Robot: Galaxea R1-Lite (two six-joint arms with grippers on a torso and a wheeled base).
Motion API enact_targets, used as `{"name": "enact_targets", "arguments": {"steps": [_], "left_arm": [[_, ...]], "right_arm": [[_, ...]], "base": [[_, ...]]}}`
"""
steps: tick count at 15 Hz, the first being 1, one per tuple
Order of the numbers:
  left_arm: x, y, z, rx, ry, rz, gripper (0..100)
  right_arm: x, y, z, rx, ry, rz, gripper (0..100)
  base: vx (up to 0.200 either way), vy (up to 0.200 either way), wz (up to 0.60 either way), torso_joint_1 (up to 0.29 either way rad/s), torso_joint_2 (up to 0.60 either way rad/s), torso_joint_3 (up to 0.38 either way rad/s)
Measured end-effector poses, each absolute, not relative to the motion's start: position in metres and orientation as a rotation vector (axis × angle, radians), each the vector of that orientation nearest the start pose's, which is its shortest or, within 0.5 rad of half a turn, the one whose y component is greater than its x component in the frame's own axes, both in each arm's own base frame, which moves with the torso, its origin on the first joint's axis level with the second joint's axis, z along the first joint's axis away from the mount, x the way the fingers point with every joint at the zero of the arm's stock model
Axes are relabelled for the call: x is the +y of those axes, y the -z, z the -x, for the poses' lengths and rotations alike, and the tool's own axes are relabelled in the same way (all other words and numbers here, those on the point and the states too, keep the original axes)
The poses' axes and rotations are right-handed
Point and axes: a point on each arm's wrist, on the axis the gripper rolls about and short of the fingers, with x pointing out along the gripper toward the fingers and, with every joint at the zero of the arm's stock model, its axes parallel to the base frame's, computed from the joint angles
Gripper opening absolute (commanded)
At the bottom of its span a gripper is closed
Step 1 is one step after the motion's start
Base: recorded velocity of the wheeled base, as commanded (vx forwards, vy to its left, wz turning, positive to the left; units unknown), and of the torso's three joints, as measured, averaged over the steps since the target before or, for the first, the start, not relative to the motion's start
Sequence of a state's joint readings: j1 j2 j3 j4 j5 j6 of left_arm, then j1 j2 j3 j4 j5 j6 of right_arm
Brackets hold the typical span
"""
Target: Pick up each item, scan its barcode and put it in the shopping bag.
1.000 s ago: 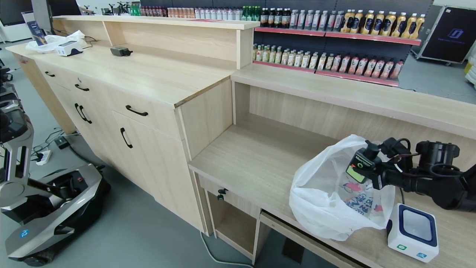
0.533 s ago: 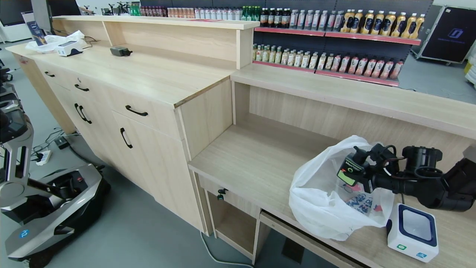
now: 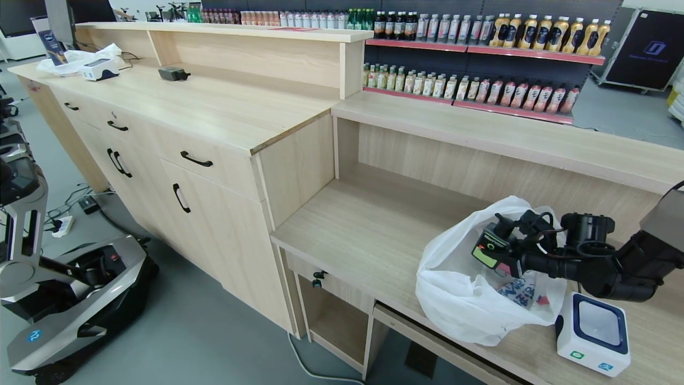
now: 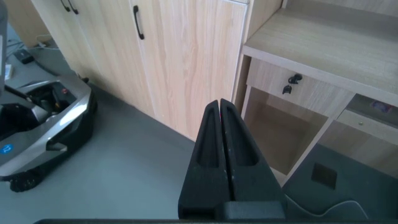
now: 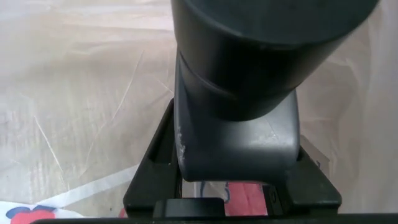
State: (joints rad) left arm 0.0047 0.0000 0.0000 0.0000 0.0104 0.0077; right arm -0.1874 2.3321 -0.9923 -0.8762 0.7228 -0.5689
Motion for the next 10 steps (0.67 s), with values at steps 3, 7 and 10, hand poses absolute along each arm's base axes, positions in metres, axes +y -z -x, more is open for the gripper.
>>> {"name": "enact_targets", "arguments": {"steps": [3,7,10], "left_arm": [[0.0001,-0.0755,0.0228,0.000,-0.015,-0.008,0],[0.0001,-0.0755,0.0228,0.000,-0.014,-0.008,0],[0.0001,-0.0755,0.0228,0.000,-0.014,-0.008,0]], "right_arm": [[-0.0592,-0.0157,-0.4036,0.266,-0.635,0.336,0],[-0.0579,-0.0128,-0.4072,0.256,-0.647,0.335,0],[-0.0545,-0.0118,-0.4093,0.244,-0.658,0.341,0]], "base": [[0.000,0.000,0.00,0.000,0.00,0.000],[0.000,0.000,0.00,0.000,0.00,0.000],[0.000,0.000,0.00,0.000,0.00,0.000]]}}
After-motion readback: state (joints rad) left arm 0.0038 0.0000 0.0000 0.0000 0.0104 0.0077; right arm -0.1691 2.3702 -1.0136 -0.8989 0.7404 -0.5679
